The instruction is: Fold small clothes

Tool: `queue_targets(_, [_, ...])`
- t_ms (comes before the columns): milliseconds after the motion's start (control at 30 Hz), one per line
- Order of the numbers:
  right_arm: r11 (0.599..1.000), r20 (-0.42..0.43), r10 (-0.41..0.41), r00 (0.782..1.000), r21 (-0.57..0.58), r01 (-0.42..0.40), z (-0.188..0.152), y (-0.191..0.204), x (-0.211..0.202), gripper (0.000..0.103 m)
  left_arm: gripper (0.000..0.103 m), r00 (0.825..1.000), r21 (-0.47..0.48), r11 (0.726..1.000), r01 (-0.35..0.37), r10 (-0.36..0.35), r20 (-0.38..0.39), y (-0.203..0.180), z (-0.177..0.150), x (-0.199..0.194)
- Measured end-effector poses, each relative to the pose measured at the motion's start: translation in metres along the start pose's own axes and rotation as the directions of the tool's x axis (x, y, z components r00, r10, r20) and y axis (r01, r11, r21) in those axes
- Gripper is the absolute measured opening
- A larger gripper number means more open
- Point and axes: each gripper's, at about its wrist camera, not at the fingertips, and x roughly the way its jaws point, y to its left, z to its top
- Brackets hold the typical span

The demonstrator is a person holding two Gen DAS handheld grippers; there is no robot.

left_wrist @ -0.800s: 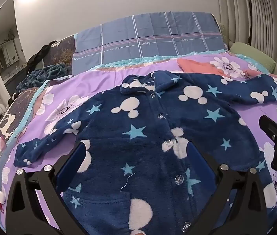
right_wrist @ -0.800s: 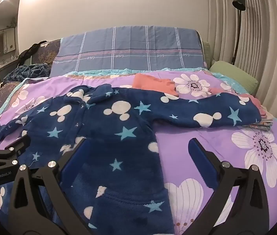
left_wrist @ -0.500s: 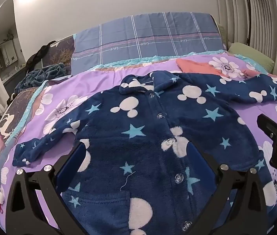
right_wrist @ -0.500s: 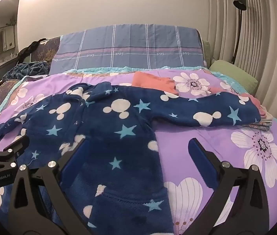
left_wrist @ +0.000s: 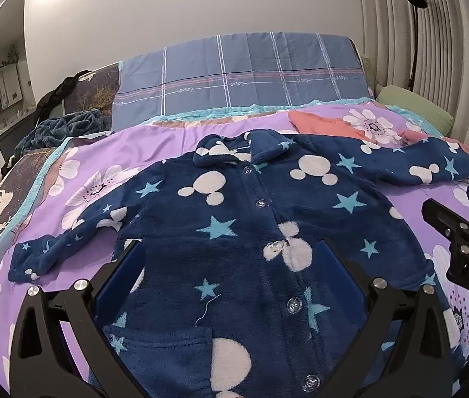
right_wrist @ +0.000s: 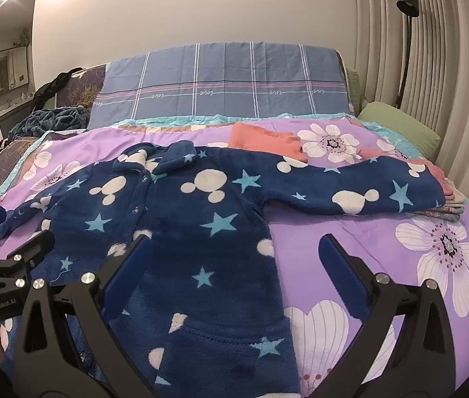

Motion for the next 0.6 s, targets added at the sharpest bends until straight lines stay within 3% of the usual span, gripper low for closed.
queue_targets(600, [1.000,-0.007,-0.005,1.000,0.008,0.005,-0.0016,-0.0009,-0.0015,0.101,0.102,0.999,0.001,1.000,0.028,-0.028,0.016,-0.0025,-0.0039,-0.0039])
